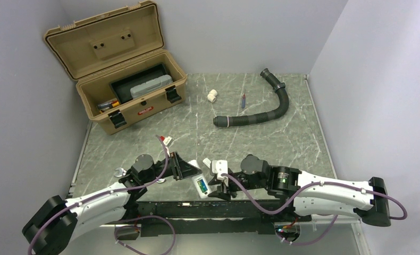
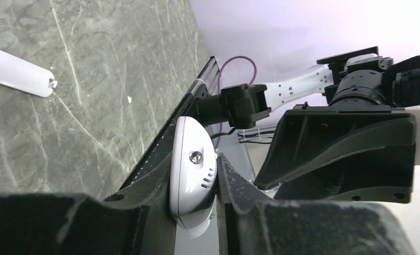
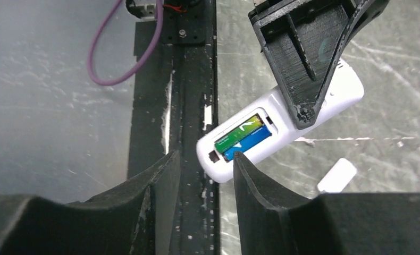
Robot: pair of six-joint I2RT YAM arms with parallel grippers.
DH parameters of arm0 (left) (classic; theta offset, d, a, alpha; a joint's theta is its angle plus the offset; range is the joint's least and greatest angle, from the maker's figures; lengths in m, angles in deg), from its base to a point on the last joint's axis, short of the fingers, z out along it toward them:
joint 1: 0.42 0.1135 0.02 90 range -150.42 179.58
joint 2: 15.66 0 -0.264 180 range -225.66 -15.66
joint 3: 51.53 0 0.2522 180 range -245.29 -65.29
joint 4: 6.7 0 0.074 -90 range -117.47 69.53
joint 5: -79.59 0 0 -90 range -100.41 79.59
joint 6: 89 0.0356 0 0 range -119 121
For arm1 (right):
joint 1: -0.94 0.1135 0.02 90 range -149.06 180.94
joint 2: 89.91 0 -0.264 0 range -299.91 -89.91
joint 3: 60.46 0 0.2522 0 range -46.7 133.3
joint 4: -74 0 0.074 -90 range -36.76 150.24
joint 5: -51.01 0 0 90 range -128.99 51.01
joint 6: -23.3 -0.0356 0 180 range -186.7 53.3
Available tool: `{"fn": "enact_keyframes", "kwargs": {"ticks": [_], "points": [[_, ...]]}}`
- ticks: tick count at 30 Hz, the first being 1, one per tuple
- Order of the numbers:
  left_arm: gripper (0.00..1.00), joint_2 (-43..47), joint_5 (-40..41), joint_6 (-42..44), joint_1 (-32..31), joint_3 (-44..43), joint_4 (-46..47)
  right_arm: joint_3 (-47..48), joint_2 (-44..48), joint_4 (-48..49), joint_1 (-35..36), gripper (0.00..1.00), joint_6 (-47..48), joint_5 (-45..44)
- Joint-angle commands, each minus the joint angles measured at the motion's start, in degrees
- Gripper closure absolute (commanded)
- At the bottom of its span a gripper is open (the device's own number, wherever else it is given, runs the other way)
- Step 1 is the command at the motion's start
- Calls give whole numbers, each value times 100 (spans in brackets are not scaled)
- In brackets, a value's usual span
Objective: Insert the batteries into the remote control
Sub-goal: Load the battery into the remote control.
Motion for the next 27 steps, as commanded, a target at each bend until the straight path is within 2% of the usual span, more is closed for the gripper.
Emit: {"fn": "enact_keyframes", "kwargs": {"ticks": [1, 5, 9, 16, 27], "points": [[100, -74, -188, -174, -24, -209, 598, -90, 111, 380, 16, 58, 1212, 398], [100, -193, -315, -195, -22, -255, 679, -180, 128, 407, 29, 66, 2020, 896], [100, -345, -419, -295, -29, -255, 949, -201, 13, 483, 41, 67, 2643, 888], [100, -486, -474, -413, -25, -223, 1252, -196, -281, 584, 40, 53, 3169, 734], [100, -442, -488, -395, -22, -226, 1197, -164, -418, 656, 37, 52, 3529, 478]]}}
